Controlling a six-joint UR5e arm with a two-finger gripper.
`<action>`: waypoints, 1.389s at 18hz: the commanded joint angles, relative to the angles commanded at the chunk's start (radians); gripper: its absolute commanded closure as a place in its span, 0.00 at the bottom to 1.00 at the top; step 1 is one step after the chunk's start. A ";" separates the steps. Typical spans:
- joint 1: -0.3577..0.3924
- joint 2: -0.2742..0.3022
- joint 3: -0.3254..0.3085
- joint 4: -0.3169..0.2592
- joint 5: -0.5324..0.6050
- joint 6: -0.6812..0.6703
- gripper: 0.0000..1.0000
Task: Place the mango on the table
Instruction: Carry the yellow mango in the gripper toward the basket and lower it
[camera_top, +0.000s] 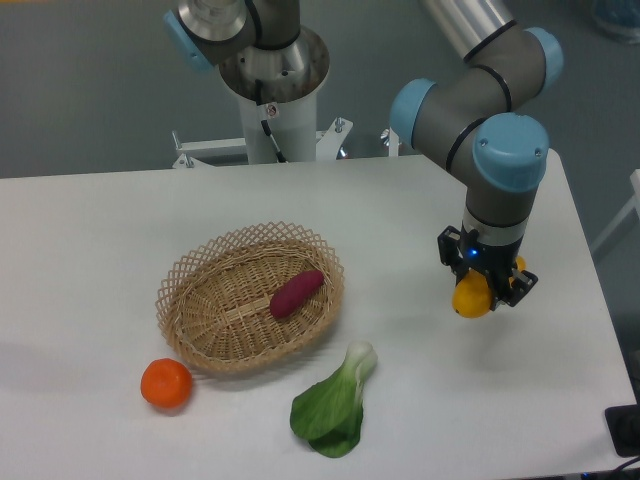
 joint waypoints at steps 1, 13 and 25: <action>0.000 0.000 0.000 0.000 0.000 0.000 0.70; 0.003 0.014 -0.023 -0.006 -0.006 -0.008 0.68; 0.018 0.084 -0.256 0.035 -0.005 0.005 0.67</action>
